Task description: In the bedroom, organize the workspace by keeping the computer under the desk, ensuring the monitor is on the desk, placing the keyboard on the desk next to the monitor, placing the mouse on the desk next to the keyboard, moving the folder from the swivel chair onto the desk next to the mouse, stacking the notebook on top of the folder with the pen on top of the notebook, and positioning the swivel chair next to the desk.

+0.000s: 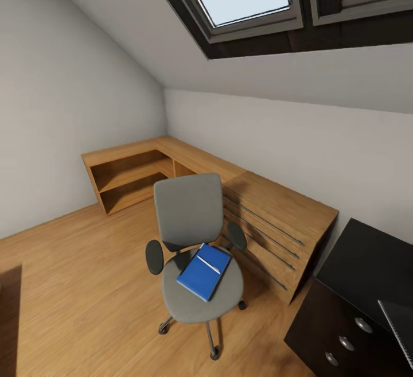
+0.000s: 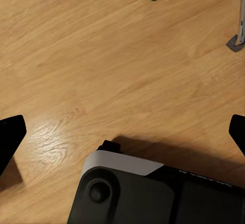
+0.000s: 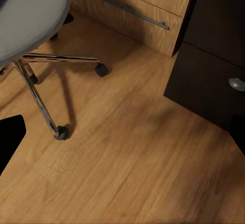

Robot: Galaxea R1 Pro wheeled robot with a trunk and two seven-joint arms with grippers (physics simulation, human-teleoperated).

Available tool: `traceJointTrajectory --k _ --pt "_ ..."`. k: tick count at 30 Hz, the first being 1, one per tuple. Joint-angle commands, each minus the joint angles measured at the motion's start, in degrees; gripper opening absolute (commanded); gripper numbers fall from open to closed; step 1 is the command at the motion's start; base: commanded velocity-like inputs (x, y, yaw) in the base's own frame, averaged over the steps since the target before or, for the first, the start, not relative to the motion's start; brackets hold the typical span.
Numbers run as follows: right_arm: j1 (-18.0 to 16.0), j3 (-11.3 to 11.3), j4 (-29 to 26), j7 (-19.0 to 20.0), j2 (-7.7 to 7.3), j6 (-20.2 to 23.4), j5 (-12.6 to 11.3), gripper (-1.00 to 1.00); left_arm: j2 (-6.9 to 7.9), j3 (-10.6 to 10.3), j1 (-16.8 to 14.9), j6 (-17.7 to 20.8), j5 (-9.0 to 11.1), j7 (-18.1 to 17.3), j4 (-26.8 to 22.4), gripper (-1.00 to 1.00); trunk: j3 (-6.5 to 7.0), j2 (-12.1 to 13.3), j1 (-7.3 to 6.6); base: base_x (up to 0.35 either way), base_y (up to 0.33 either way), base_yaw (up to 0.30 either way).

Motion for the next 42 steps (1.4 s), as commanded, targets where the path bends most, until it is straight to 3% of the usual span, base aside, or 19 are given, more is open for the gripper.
traceJointTrajectory --k 1,42 --pt "0.0 -0.2 0.0 0.2 0.03 -0.2 -0.2 1.00 0.05 -0.3 0.0 -0.3 0.6 0.3 -0.1 1.00 -0.08 -0.1 0.02 0.000 0.000 0.000" --pt "0.0 -0.4 0.1 -0.1 0.04 -0.2 -0.3 1.00 -0.76 -0.3 0.0 -0.5 0.5 0.3 1.2 1.00 -0.13 -0.1 0.02 0.000 0.000 0.254"
